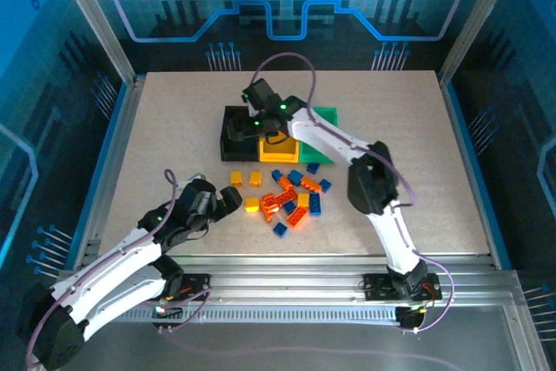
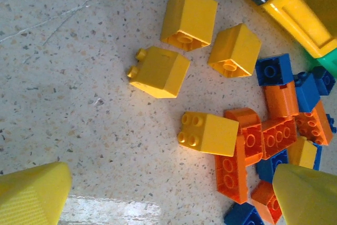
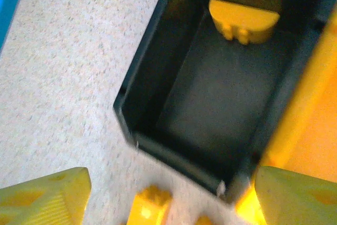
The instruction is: Sort the legos into containers by color
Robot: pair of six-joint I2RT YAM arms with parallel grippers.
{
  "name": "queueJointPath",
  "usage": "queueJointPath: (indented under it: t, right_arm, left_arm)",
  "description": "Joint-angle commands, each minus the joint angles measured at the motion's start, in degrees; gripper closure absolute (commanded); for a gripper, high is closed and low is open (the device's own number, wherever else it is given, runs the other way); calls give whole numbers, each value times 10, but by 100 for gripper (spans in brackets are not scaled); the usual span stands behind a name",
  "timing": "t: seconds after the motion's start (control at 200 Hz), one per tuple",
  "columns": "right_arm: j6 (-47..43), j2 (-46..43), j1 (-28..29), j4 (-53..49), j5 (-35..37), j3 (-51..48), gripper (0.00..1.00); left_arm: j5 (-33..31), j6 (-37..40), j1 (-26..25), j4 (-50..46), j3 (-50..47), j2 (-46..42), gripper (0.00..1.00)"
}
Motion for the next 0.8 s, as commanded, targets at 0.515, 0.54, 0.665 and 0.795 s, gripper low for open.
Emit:
queueJointPath:
  t: [0.515, 0.54, 0.665, 0.795]
  right_arm:
    - [32, -508, -37, 73, 87, -594, 32]
    - [33, -518, -38, 70, 88, -606, 32]
    - [37, -558, -45, 61, 94, -662, 32]
    - [43, -586, -54, 69, 89, -694, 32]
  left_arm:
    - [22, 118, -100, 62, 153, 229, 18]
    - [19, 119, -109, 62, 157, 240, 20]
    - [11, 111, -130, 54, 160, 285, 29]
    - [20, 89, -144, 64, 160, 324, 36]
